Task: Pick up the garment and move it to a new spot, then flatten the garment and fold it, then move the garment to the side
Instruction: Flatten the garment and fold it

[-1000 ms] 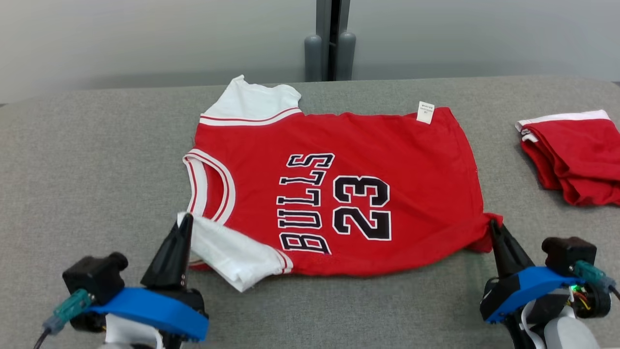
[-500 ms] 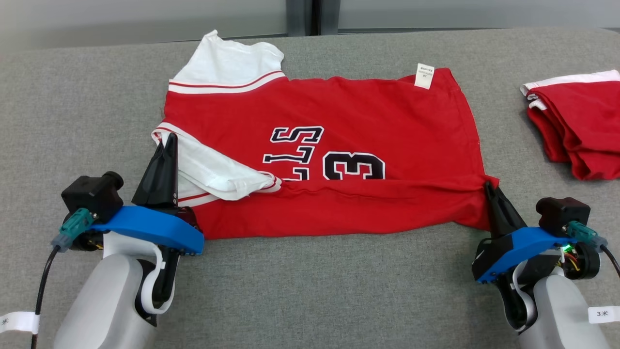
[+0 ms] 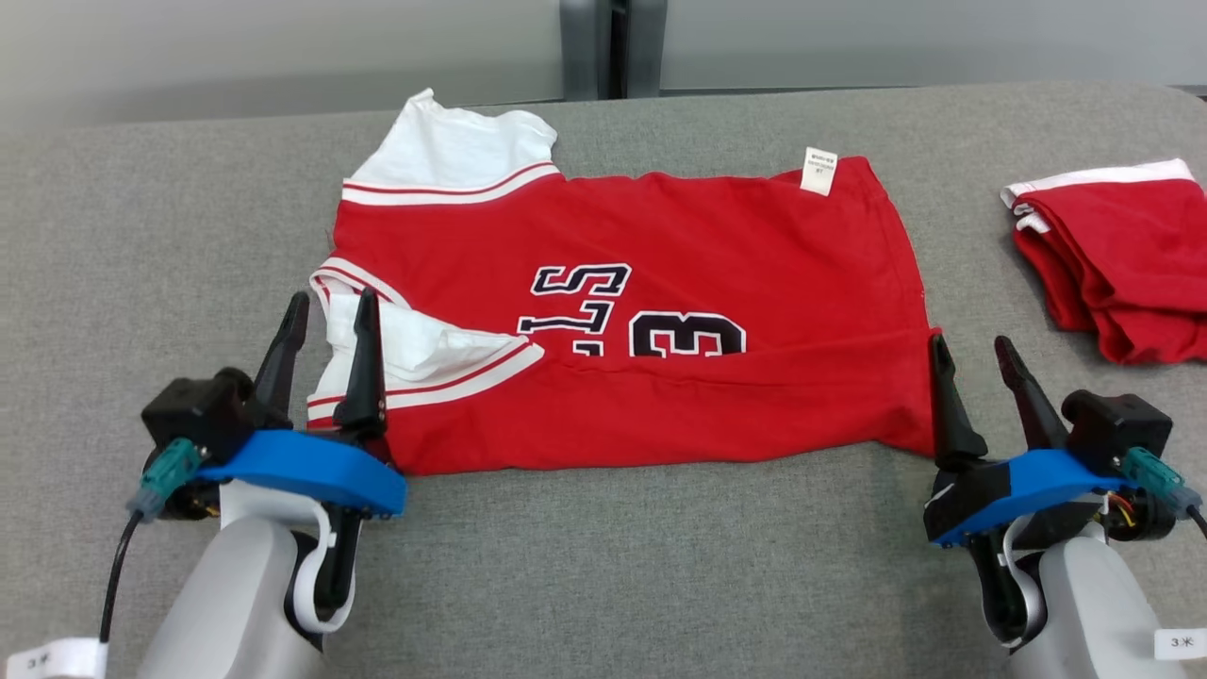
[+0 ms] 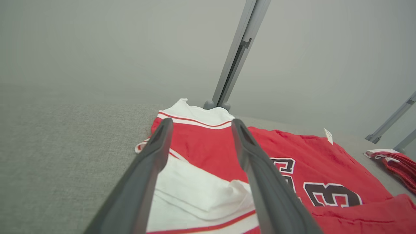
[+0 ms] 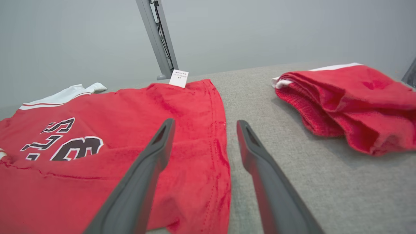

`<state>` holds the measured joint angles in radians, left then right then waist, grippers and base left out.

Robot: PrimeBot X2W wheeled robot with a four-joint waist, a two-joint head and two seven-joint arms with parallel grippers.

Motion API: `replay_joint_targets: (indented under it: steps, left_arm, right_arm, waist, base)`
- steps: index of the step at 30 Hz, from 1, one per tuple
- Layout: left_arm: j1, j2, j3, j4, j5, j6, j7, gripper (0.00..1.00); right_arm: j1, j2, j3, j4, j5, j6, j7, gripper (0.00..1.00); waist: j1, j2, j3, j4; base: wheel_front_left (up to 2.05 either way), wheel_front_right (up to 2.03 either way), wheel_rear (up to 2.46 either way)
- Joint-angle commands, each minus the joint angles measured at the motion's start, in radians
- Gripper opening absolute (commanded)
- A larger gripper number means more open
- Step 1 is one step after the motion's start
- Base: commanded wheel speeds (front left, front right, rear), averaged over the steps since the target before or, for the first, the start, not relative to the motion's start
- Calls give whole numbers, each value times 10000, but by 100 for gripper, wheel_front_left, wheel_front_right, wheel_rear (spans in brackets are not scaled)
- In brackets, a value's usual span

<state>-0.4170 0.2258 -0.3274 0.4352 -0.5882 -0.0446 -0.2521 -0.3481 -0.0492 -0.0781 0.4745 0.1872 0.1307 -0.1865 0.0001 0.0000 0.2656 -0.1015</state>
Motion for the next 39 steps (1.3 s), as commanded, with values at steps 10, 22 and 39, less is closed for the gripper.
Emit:
replay_joint_targets:
  steps: [10, 22, 39]
  left_arm:
    - [2218, 425, 450, -679, -650, 232, 746, 100]
    - [2670, 545, 595, -705, -1772, 730, 3123, 100]
    - [2340, 636, 429, -1257, -1396, 595, 2379, 0]
  right_arm:
    - [1191, -26, -478, -763, -573, 1, 51, 100]
    - [1472, -26, -328, -1214, -642, 1, 572, 100]
    - [813, -26, -68, 360, -85, 1, 1001, 98]
  waist:
    - [-1, 0, -760, 107]
    - [-1, 0, -436, -118]
    - [-1, 0, -283, 105]
  base:
    - [0, 0, 0]
    - [0, 0, 0]
    - [0, 0, 0]
